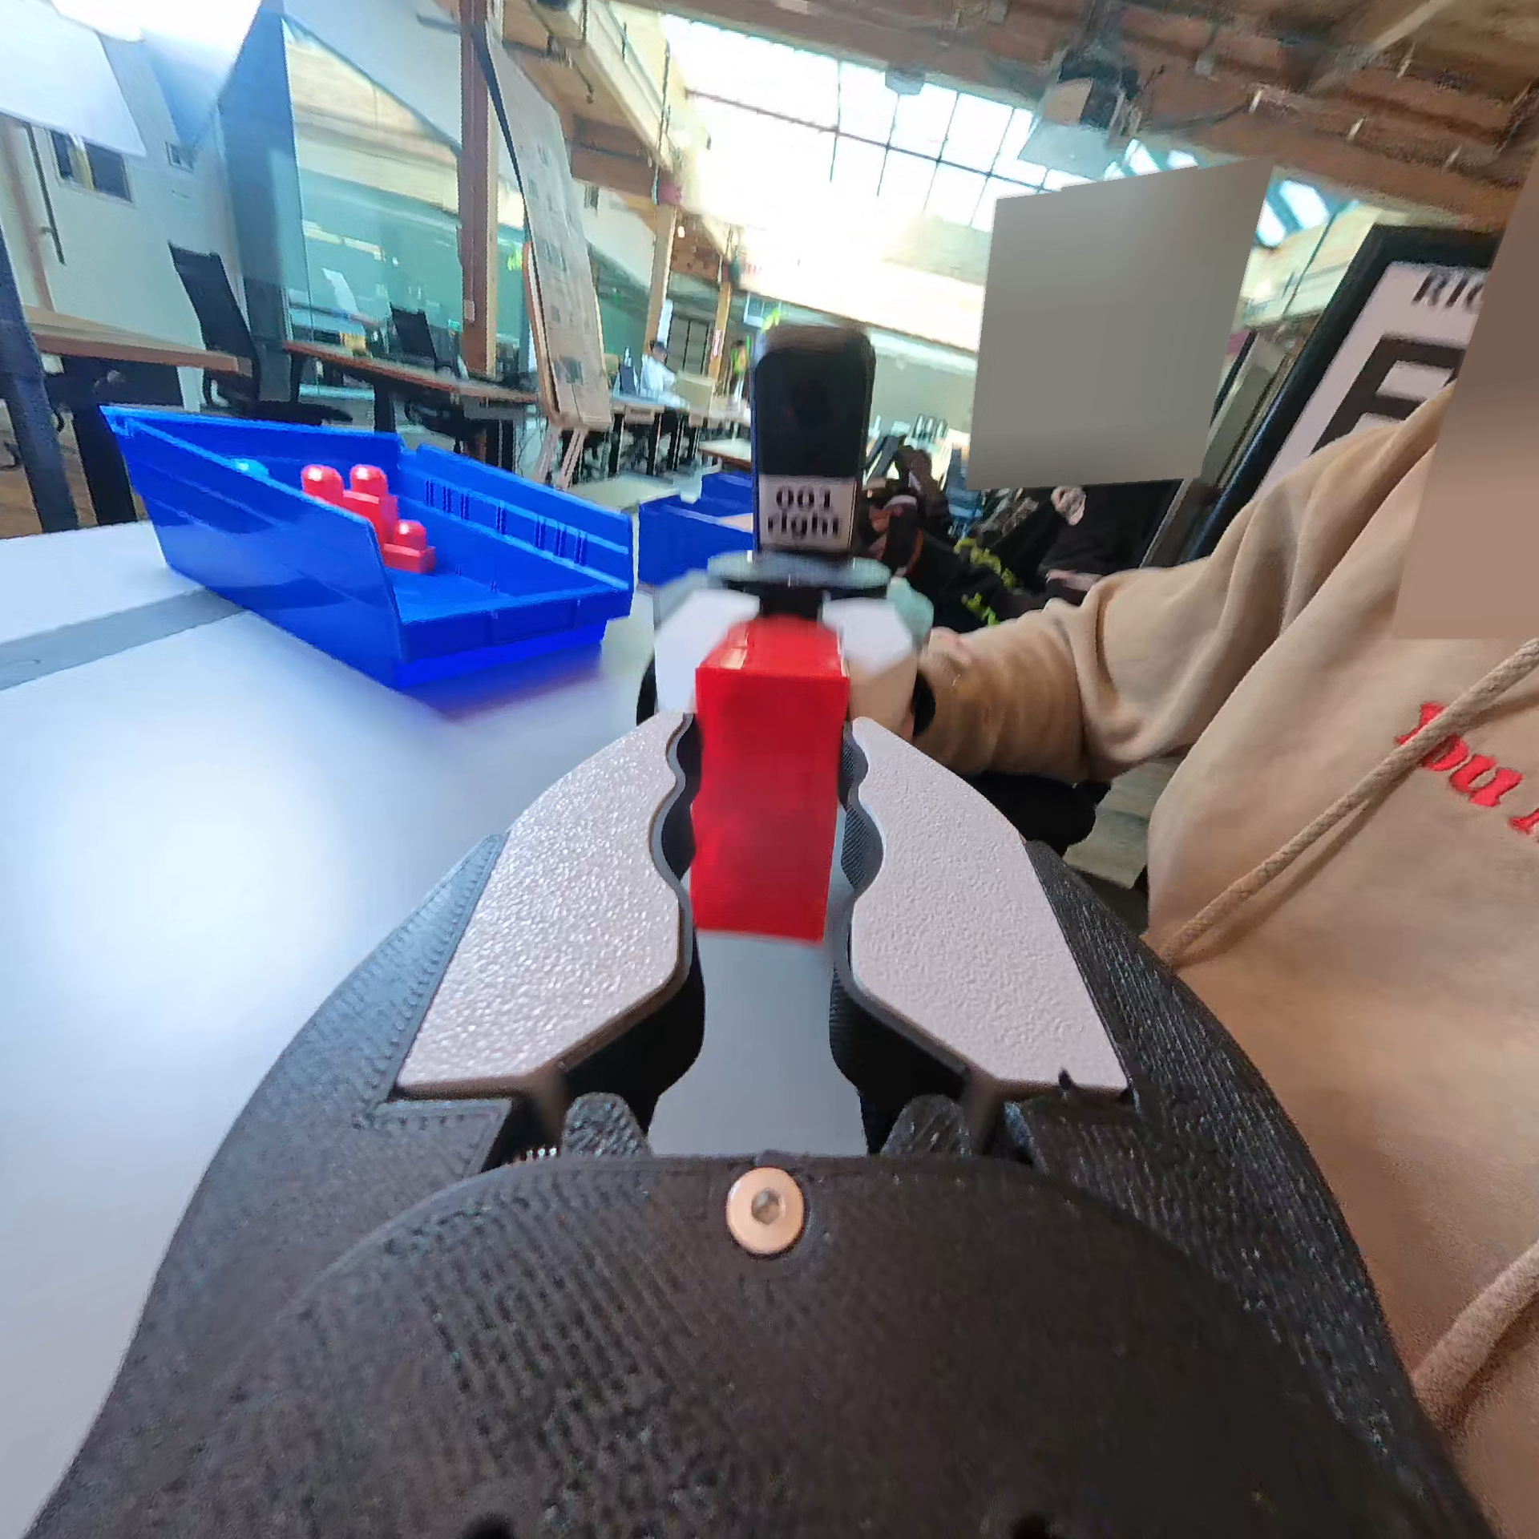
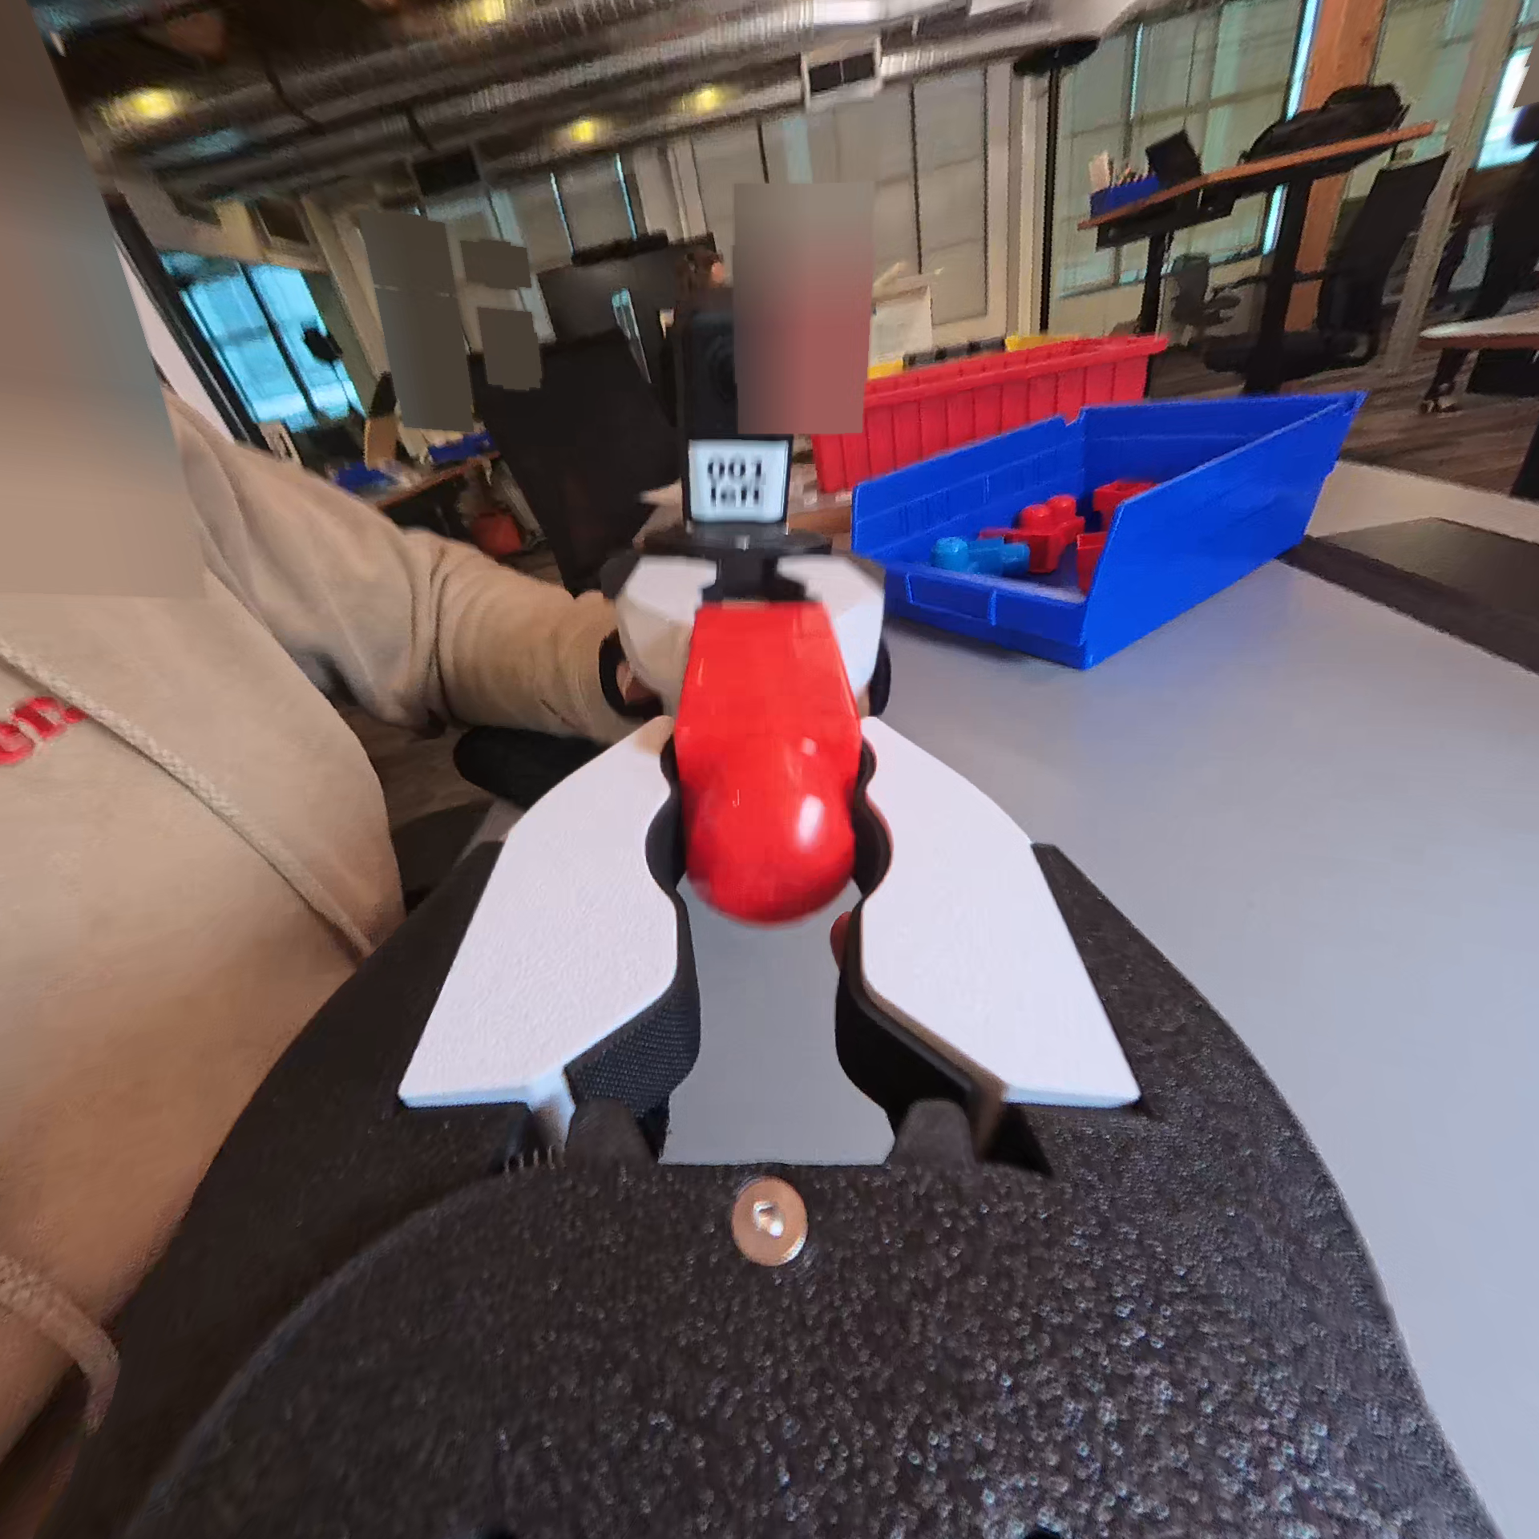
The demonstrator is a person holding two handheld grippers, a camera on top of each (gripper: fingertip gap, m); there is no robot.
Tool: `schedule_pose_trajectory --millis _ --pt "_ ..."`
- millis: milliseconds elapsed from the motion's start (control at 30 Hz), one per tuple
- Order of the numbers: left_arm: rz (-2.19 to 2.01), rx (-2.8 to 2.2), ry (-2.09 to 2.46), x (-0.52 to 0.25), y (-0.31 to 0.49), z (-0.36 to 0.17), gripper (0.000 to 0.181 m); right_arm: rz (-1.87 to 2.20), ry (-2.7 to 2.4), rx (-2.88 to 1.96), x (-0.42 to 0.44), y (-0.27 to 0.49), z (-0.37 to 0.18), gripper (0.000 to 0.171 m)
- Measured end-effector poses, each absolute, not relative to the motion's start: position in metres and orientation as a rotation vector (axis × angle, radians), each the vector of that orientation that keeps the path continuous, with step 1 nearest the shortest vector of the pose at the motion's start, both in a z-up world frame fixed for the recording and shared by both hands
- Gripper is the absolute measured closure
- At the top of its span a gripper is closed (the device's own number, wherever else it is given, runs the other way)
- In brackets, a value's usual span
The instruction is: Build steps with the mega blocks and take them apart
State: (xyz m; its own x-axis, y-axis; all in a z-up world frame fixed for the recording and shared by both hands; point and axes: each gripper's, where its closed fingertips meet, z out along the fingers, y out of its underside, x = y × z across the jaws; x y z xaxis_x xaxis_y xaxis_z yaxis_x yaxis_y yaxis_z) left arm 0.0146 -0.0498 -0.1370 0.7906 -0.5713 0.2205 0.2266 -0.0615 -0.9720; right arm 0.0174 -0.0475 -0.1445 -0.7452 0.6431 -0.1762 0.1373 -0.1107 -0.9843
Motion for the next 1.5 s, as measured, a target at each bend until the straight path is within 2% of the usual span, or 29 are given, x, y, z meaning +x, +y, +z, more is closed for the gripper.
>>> schedule_pose_trajectory --millis 33,200,433,633,733,933,1033,1200,1333,1500 --pt "-0.670 -1.482 0.298 0.015 -0.050 -0.133 0.149 1.873 -1.855 -0.855 0.018 -0.054 -0.155 0.134" --pt "-0.575 -1.498 0.351 0.010 -0.050 -0.116 0.149 1.881 -1.743 -0.802 0.012 -0.050 -0.127 0.135" --pt "-0.593 -1.509 0.318 0.001 -0.053 -0.125 0.149 1.847 -1.770 -0.874 0.012 -0.039 -0.128 0.134" --pt "-0.644 -1.427 0.242 -0.010 -0.057 -0.113 0.149 1.844 -1.769 -0.925 0.012 -0.028 -0.133 0.127" --pt "-0.633 -1.447 0.267 -0.002 -0.054 -0.122 0.149 1.821 -1.754 -0.874 0.013 -0.036 -0.128 0.137" --pt "-0.574 -1.628 0.331 0.008 -0.046 -0.153 0.150 1.604 -1.980 -0.863 0.023 -0.023 -0.131 0.137" --pt "-0.532 -1.663 0.325 0.002 -0.045 -0.158 0.148 1.311 -1.955 -1.022 0.016 0.033 -0.116 0.137" --pt "-0.481 -1.688 0.321 -0.004 -0.045 -0.162 0.148 0.622 -1.483 -1.594 0.018 0.259 -0.087 0.137" --pt "-0.456 -1.726 0.360 0.000 -0.044 -0.173 0.150 0.328 -1.296 -2.044 0.030 0.386 -0.139 0.137" --pt "-0.417 -1.750 0.371 -0.001 -0.043 -0.180 0.152 0.350 -1.098 -2.325 0.006 0.430 -0.205 0.137"
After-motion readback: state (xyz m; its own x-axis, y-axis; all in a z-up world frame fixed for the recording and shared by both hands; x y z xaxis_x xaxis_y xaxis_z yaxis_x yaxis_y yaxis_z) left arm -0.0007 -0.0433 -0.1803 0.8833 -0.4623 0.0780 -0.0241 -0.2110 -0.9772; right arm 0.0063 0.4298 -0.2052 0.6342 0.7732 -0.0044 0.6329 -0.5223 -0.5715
